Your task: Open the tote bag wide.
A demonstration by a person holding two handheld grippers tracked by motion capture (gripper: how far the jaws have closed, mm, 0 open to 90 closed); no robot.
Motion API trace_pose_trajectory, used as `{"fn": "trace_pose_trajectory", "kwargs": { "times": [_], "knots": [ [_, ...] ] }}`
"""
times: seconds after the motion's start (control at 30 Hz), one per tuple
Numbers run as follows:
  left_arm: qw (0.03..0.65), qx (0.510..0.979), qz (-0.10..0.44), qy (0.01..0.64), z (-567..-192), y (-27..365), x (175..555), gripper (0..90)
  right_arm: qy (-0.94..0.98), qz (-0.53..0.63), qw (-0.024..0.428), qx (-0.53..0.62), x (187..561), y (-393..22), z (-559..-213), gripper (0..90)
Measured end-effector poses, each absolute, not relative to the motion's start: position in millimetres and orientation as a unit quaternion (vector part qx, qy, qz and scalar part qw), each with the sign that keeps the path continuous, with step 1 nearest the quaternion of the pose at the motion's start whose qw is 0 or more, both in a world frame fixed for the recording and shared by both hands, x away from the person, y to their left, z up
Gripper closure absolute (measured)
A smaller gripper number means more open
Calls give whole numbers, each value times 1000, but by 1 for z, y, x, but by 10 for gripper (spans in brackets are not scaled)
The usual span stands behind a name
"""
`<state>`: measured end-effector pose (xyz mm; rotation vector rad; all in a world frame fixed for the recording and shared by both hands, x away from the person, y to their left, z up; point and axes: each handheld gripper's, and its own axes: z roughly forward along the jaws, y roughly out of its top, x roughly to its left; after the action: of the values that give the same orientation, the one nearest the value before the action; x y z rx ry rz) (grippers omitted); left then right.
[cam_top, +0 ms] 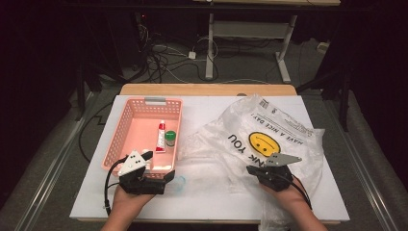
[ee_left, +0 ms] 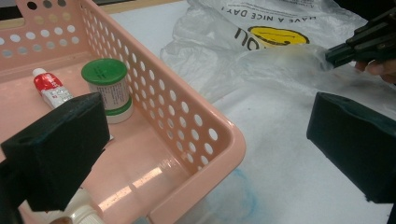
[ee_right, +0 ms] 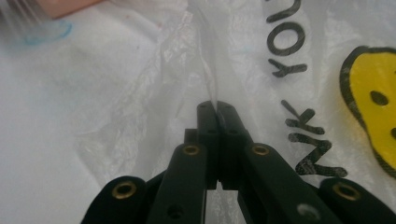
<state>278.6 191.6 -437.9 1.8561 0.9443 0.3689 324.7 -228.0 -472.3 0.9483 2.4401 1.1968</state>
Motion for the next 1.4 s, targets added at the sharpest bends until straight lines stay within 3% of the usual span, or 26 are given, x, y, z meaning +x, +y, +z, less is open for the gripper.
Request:
{"fn": "trace_pose_trajectory", "kwargs": {
  "times": [0.4, 0.83, 1.03, 1.4],
  "knots": [
    [493, 760, 159, 392, -436, 194, 279, 0, 812, 443, 156, 346, 333, -229, -467, 900],
    [508, 738, 170, 411, -433, 211, 281, 0, 812, 437, 168, 348, 361, -197, -461, 900],
    [504, 739, 167, 414, -436, 212, 282, 2, 798, 461, 195, 336, 359, -199, -454, 900],
    [499, 749, 173, 401, -435, 204, 277, 2, 780, 492, 200, 330, 356, -210, -437, 900]
  ]
}}
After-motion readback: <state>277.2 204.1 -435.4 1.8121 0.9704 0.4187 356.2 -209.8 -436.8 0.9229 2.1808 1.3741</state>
